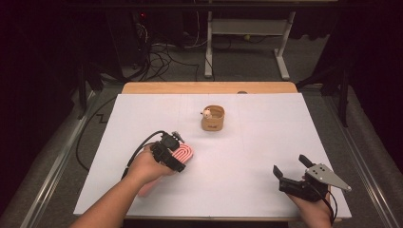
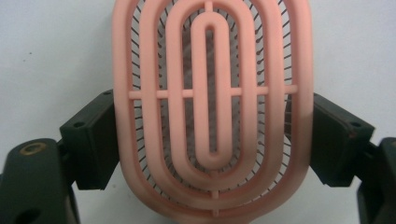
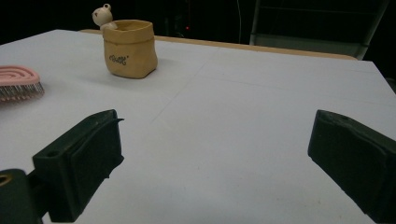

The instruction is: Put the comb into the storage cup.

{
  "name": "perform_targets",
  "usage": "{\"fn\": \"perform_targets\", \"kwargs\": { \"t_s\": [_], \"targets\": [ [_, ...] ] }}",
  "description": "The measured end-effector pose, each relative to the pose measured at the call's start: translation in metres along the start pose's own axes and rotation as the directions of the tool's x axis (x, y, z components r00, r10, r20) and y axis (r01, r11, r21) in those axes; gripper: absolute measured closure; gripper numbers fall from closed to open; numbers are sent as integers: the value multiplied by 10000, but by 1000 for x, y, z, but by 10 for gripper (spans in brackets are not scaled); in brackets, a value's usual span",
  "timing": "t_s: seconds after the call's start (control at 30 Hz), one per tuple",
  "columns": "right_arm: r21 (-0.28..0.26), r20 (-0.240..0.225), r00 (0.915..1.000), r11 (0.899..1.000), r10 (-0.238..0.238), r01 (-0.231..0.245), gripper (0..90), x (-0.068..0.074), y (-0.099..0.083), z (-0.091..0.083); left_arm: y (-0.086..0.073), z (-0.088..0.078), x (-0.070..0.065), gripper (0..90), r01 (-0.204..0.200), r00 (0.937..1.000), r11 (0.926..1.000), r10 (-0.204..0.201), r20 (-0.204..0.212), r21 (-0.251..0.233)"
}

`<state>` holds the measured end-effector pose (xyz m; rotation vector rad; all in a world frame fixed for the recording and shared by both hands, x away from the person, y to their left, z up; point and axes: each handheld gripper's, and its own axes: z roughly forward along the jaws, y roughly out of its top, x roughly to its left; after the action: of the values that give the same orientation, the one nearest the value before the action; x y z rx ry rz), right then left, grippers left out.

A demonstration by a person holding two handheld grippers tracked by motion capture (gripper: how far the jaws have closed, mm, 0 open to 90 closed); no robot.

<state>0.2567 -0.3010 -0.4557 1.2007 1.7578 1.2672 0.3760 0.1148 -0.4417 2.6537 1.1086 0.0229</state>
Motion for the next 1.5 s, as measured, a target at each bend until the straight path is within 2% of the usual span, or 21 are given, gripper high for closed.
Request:
{"fn": "perform_targets", "kwargs": {
  "t_s": [0.17,0.4,0.57,0.83,1.23,1.5],
  "targets": [
    [-31,18,10000,10000,61,-61,35,-1,0,-1,0,0,2,185,150,9998,9998,-151,109,94],
    [-22,17,10000,10000,42,-42,35,-1,0,0,1,2,2,183,44,9999,10000,-45,125,57],
    [-30,25,10000,10000,34,-34,36,-1,0,0,1,4,-2,184,-15,9999,10000,16,-147,61],
    [-2,11,10000,10000,50,-50,36,-1,0,0,1,3,-2,192,14,10000,9998,-14,-36,212],
    [43,53,10000,10000,73,-73,42,-1,-1,0,1,2,-4,196,14,9999,9998,-11,-162,194],
    [32,61,9999,9999,115,-115,43,-1,-1,0,0,0,-6,198,-131,9996,9996,138,-264,246]
  ]
}}
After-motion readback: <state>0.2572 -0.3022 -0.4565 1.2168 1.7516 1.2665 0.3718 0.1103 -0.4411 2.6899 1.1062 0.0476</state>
